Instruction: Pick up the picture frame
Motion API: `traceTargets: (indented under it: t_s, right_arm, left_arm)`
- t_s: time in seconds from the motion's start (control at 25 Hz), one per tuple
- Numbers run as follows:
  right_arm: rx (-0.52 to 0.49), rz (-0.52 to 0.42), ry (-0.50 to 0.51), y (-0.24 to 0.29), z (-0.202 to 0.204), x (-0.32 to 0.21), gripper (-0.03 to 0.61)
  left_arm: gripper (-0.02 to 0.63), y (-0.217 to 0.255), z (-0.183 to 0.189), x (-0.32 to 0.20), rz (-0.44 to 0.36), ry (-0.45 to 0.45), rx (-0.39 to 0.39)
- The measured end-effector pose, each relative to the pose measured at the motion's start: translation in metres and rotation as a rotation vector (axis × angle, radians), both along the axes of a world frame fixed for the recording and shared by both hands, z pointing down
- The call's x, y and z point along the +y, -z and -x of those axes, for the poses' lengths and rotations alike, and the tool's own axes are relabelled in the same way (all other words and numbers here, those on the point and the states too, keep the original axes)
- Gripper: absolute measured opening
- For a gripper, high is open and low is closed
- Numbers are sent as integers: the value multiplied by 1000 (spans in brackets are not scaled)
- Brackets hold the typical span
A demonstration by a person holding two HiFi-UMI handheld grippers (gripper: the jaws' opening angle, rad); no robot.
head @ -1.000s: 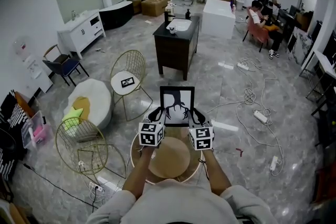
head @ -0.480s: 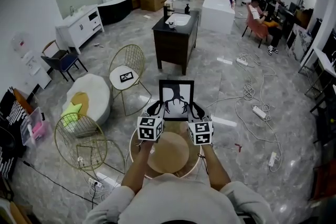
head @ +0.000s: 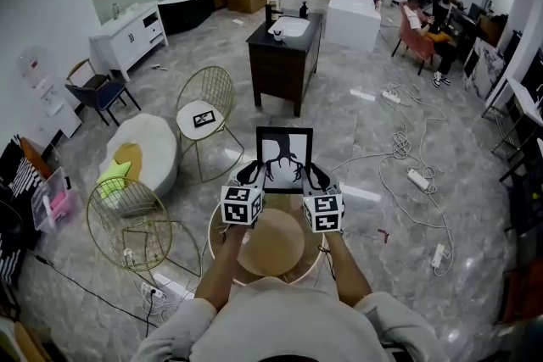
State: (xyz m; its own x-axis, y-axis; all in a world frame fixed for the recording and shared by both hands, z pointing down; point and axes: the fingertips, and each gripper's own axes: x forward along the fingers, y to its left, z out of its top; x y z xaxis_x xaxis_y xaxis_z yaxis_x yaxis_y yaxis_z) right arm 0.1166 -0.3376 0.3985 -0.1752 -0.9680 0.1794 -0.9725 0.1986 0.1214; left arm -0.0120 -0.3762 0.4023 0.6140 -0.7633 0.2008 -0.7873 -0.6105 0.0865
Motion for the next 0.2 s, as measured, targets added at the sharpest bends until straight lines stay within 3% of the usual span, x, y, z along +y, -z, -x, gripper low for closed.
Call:
traceTargets:
  t_s: [0.2]
  right_arm:
    - [3,2,3,-3,1,0,83]
  left_arm:
    - [77,-3,1,0,4,-1,5]
